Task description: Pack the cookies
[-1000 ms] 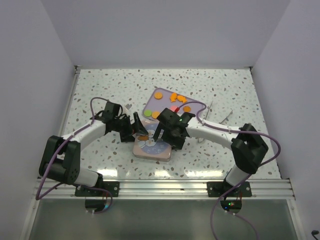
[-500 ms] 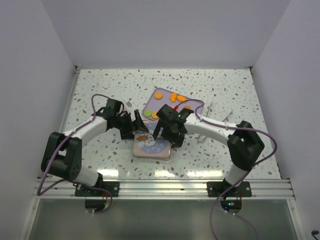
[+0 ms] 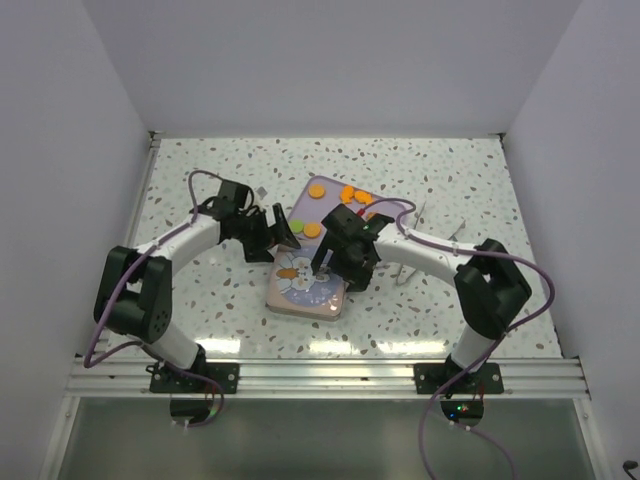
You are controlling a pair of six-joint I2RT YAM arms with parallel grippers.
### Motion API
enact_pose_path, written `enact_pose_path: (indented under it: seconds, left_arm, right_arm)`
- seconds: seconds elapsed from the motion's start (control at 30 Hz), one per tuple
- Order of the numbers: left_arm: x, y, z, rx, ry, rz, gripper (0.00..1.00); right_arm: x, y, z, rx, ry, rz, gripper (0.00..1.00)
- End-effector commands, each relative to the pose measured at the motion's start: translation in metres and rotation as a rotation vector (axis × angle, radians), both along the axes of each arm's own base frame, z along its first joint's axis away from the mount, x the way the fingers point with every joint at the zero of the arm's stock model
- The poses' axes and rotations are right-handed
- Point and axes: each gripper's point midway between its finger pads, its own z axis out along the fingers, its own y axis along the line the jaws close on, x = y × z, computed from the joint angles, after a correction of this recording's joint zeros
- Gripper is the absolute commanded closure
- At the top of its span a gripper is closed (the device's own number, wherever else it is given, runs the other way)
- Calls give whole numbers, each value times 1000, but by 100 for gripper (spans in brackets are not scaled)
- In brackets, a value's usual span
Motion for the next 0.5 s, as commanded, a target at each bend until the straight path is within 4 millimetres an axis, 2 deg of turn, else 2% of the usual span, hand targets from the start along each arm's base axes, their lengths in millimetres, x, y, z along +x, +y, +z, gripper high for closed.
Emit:
enact_pose_path:
  seconds: [0.0, 0.3, 0.47]
  left_arm:
    - [11, -3, 8, 14, -35, -19, 0]
    - [26, -1, 0, 58, -26, -20, 0]
    - [43, 2, 10, 83, -54, -13, 0]
  right_arm:
    - [14, 1, 12, 40, -44, -6, 1]
    - [27, 6, 9, 69, -23, 0, 1]
    - [37, 3, 8, 81, -24, -12, 1]
